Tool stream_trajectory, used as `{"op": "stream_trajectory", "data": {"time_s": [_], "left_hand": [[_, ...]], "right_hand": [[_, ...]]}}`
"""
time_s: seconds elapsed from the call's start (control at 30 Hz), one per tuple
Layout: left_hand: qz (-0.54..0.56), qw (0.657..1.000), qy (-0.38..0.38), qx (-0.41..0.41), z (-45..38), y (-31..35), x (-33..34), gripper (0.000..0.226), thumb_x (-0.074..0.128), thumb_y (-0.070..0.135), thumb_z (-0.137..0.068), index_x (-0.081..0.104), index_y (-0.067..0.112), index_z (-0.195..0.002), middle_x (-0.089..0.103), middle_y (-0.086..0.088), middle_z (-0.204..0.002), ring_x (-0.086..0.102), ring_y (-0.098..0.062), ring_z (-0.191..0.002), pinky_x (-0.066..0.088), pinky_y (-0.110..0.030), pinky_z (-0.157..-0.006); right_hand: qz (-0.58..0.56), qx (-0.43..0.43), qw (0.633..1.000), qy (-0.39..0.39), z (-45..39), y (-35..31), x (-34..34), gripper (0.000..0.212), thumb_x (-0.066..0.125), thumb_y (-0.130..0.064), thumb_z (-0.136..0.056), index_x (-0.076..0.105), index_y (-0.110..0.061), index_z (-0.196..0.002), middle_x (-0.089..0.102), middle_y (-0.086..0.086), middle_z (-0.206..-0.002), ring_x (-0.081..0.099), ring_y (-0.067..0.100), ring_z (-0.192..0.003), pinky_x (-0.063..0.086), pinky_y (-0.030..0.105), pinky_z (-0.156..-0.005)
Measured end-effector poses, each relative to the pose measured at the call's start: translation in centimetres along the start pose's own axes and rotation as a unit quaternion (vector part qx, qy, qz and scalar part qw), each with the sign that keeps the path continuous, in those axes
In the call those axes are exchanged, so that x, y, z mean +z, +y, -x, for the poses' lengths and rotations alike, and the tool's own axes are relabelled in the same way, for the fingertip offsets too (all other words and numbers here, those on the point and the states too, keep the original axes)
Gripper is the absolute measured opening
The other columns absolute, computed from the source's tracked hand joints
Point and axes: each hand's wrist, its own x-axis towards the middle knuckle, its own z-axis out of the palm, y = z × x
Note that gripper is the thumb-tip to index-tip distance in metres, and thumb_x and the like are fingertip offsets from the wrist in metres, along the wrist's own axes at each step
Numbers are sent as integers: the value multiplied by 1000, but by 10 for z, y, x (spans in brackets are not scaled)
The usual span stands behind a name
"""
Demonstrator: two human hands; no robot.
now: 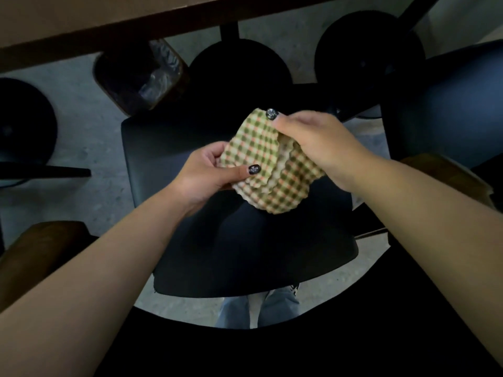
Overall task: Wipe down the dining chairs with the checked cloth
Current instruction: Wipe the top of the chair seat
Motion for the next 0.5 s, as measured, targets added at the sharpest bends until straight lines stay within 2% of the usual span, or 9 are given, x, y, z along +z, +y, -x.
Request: {"op": "stream_trajectory", "data": {"time_s": [0.1,0.2,0.27,0.37,0.43,0.5], "left_hand": [[29,999,-8,9,5,6,5,45,77,1,-63,65,3,-106,74,-10,-100,70,-23,-95,58,-32,-81],[49,998,-49,9,9,8,9,33,79,-6,-66,71,5,-96,74,-12,-97,69,-25,-92,57,-31,-77],[19,998,-58,10,11,5,13,29,82,-6,-62,74,5,-88,73,-15,-94,66,-31,-91,55,-36,-79],[-15,999,-39,12,11,3,22,35,84,-2,-59,71,0,-92,73,-16,-95,66,-34,-93,55,-44,-87],[5,999,-31,17,9,4,25,37,82,-2,-65,68,2,-99,73,-12,-98,67,-29,-96,55,-43,-87],[20,999,-18,19,6,3,26,35,77,-2,-72,64,7,-104,74,-5,-96,68,-23,-94,56,-34,-77]], "right_hand": [[32,-60,997,31,-2,0,-1,13,66,-34,-87,68,-27,-98,69,-9,-98,63,2,-92,51,18,-79],[38,-84,993,70,-3,-1,-3,7,69,-21,-86,70,-28,-86,69,-11,-91,64,1,-88,53,14,-73],[45,-105,988,100,-3,-2,-4,12,70,-19,-84,70,-30,-79,68,-15,-86,64,-1,-84,54,15,-73],[86,-163,971,149,-5,-4,-5,17,69,-20,-83,67,-34,-75,66,-17,-79,64,0,-80,54,21,-78],[60,-149,975,150,-7,-4,-5,10,65,-21,-87,68,-28,-82,69,-8,-82,66,6,-81,56,27,-79],[21,-107,982,157,-11,-4,-6,8,59,-21,-91,66,-23,-90,70,-3,-88,67,9,-84,57,33,-78]]}}
